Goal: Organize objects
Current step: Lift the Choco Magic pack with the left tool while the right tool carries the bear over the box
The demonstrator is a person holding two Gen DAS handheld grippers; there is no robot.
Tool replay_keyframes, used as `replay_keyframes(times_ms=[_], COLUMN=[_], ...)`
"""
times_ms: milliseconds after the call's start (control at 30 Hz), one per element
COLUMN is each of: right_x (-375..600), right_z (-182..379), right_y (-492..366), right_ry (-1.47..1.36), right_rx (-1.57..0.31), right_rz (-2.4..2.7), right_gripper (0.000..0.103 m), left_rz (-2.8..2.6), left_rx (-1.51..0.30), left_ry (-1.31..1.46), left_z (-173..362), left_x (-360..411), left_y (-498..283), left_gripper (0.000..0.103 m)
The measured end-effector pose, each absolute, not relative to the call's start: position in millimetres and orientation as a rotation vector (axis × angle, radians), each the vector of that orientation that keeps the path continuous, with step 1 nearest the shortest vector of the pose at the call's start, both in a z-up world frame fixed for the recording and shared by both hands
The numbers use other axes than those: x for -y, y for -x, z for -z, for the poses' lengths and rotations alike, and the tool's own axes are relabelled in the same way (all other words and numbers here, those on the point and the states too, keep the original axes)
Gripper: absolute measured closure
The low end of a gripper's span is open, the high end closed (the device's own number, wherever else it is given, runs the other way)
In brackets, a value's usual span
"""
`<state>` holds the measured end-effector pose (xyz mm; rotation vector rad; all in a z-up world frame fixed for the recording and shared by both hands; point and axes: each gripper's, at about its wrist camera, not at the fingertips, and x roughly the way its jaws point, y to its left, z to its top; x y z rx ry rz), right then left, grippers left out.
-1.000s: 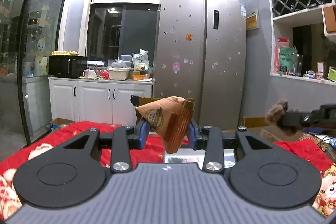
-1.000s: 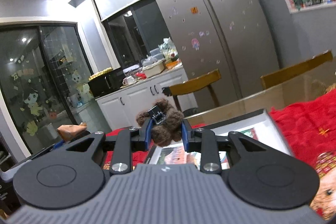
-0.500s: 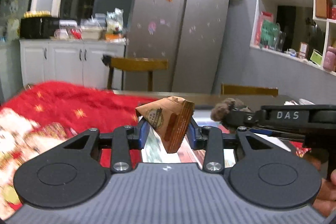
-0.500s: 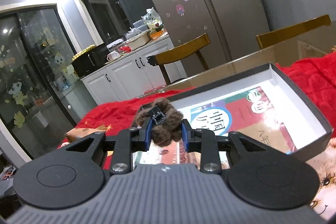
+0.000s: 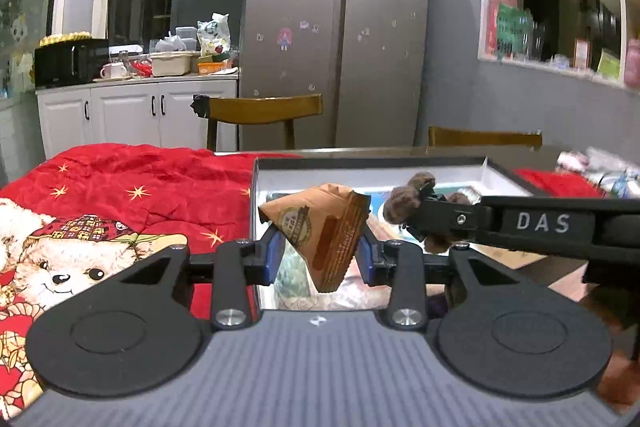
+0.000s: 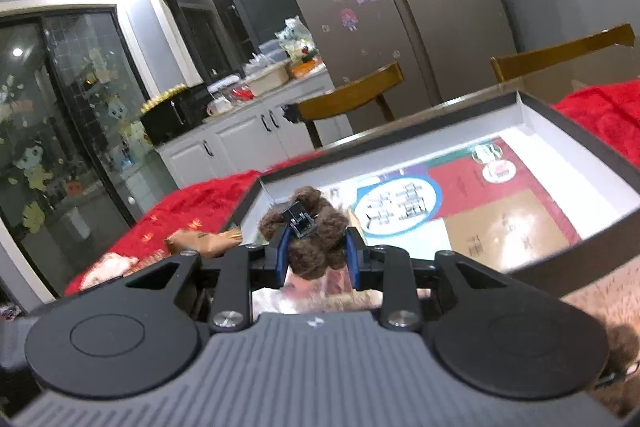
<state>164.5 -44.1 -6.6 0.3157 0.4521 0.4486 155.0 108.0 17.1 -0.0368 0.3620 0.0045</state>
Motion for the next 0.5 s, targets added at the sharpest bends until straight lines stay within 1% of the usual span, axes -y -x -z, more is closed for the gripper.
replay_keyframes(times_ms=[233,500], right_x=[38,41], right_z=[7,8], right_y=[-158,-159], right_ry=[-0.286,-0.302], right_rx=[-0.426,-0.438], right_rz=[-0.453,-0.439], right_gripper=[0.071,0.071], left_rz=[0.019,0.022], left_rx=[-0.440,-0.445], left_ry=[0.067,0.077], left_z=[-9,-8], left_x=[-113,-117], left_y=[-171,-171], left_gripper=[0.060,0.060])
